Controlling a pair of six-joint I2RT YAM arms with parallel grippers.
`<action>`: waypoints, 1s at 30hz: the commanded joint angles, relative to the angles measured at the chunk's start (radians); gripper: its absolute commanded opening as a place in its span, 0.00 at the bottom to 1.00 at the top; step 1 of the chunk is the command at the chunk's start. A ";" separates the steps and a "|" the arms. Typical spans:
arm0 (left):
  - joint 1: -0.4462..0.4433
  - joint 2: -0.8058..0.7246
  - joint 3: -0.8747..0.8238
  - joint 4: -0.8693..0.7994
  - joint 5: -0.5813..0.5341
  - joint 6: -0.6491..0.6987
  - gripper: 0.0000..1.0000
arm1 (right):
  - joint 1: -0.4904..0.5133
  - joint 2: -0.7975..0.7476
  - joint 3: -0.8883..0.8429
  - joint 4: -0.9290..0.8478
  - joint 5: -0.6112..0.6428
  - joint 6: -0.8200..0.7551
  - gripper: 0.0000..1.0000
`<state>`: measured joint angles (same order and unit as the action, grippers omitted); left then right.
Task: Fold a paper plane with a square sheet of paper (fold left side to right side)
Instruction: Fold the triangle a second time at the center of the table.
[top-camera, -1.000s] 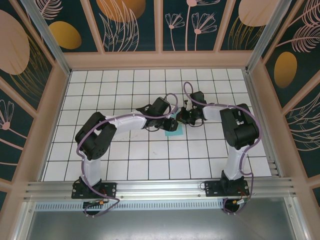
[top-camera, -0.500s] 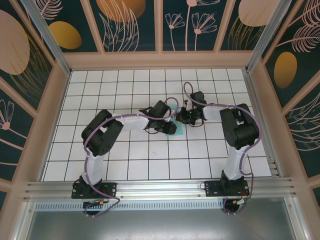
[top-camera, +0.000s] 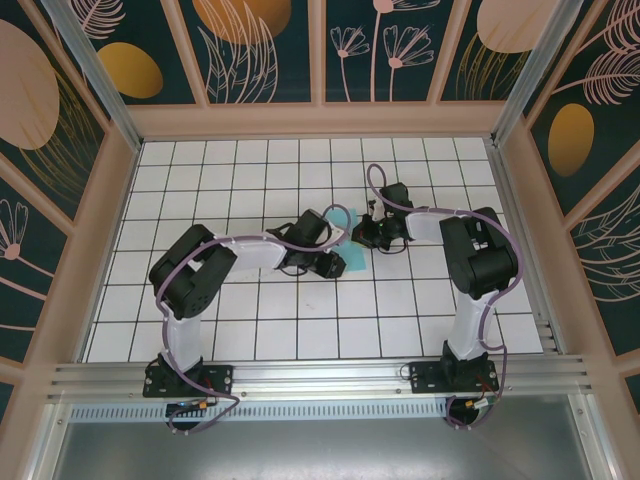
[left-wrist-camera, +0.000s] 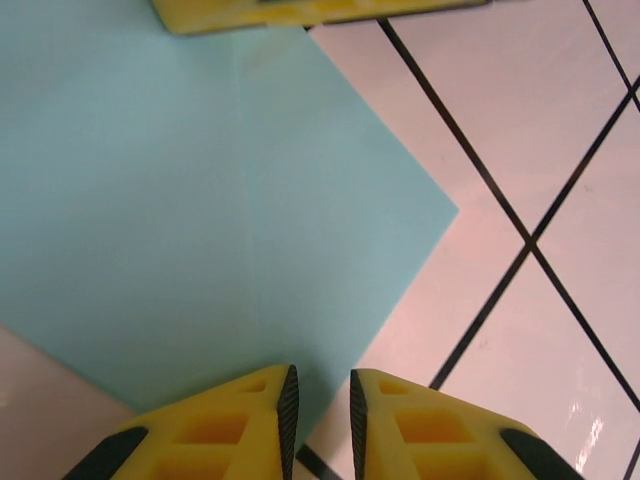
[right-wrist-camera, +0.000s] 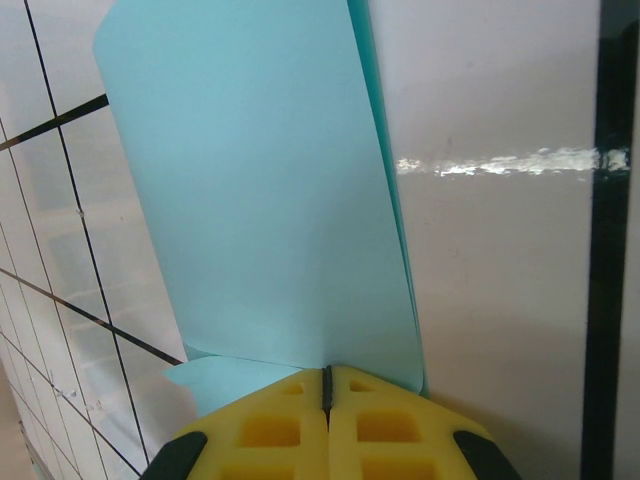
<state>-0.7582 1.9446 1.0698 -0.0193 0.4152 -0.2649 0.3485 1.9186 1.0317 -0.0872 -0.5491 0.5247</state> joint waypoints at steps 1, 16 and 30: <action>-0.004 -0.018 -0.071 -0.136 0.052 0.023 0.25 | -0.002 0.031 -0.009 -0.045 0.080 -0.020 0.03; 0.018 -0.145 -0.017 -0.112 0.090 -0.030 0.27 | 0.000 0.026 -0.015 -0.043 0.073 -0.017 0.03; 0.026 0.083 0.211 -0.130 0.088 -0.019 0.27 | 0.001 0.019 -0.015 -0.043 0.066 -0.016 0.03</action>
<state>-0.7383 1.9762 1.2629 -0.1211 0.4938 -0.2825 0.3489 1.9186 1.0317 -0.0872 -0.5499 0.5247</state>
